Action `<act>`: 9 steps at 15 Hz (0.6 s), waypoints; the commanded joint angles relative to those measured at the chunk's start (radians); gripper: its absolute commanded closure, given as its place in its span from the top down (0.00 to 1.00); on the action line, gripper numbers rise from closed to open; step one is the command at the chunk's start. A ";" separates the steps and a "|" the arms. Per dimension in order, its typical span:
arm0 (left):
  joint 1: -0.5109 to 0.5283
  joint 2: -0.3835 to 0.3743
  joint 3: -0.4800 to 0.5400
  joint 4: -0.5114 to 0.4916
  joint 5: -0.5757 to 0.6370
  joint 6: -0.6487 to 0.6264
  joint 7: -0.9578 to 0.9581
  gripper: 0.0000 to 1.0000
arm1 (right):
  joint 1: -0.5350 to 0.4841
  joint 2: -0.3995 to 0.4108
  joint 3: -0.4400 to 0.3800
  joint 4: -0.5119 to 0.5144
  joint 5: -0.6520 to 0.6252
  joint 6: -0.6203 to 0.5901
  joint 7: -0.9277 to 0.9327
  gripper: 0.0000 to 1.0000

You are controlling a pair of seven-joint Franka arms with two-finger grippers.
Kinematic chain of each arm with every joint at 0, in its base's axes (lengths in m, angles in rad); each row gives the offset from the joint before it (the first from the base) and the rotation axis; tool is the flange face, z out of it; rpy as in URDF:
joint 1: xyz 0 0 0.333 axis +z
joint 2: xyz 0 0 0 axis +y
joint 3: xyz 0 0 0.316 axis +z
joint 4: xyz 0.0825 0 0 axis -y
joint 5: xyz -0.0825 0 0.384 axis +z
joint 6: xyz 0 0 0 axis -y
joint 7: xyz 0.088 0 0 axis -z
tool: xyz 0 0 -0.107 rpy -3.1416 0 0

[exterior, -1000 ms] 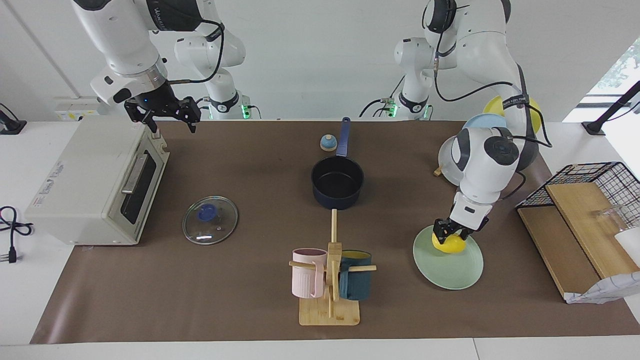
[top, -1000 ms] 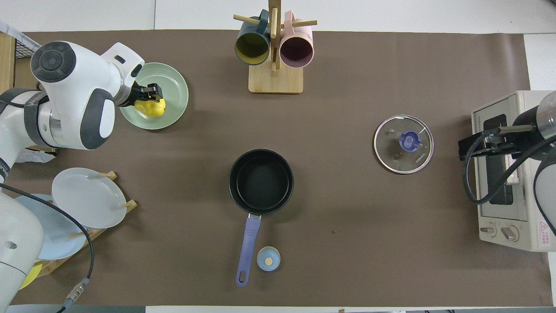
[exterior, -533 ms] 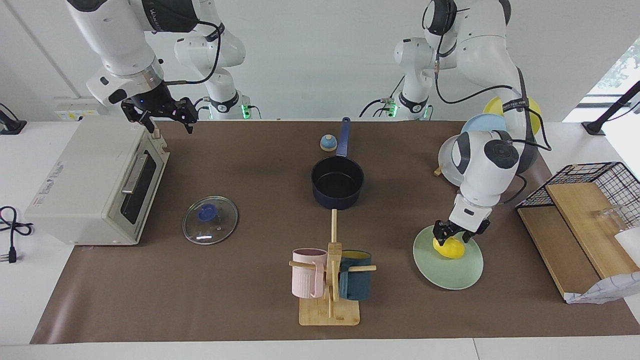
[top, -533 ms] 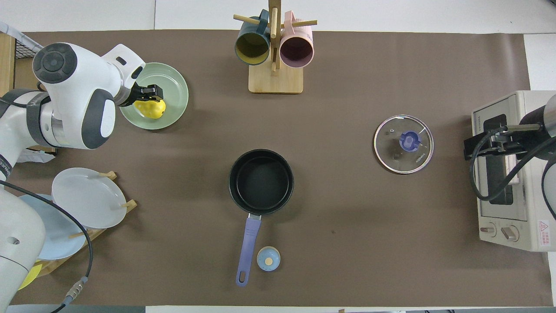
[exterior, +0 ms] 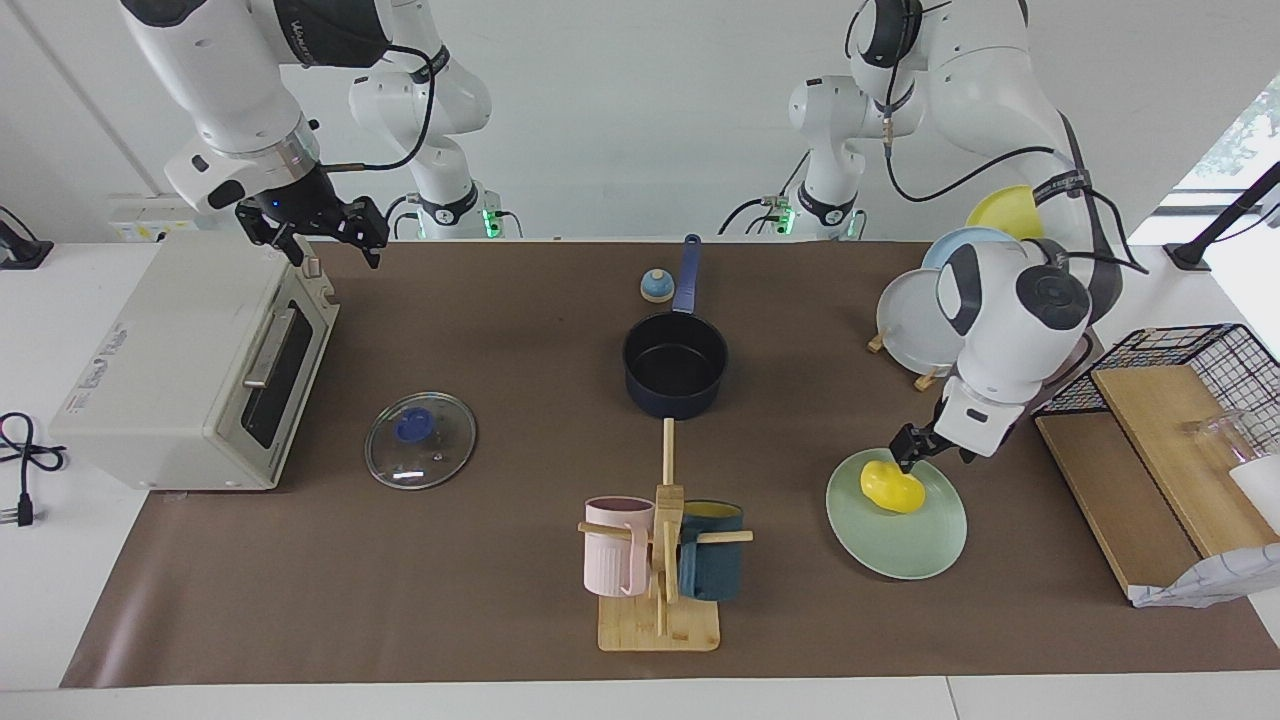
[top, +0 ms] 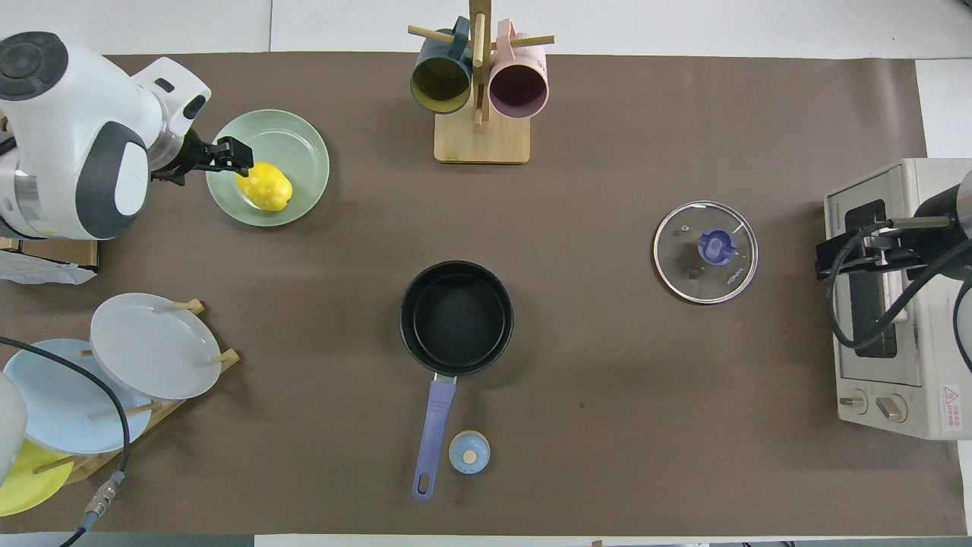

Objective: Transfer potato from pot to plate
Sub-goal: 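Open the left gripper and draw it back from the plate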

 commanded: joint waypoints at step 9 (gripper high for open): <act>0.047 -0.259 -0.002 0.014 -0.028 -0.371 0.035 1.00 | -0.016 -0.014 0.010 -0.017 0.006 -0.008 -0.008 1.00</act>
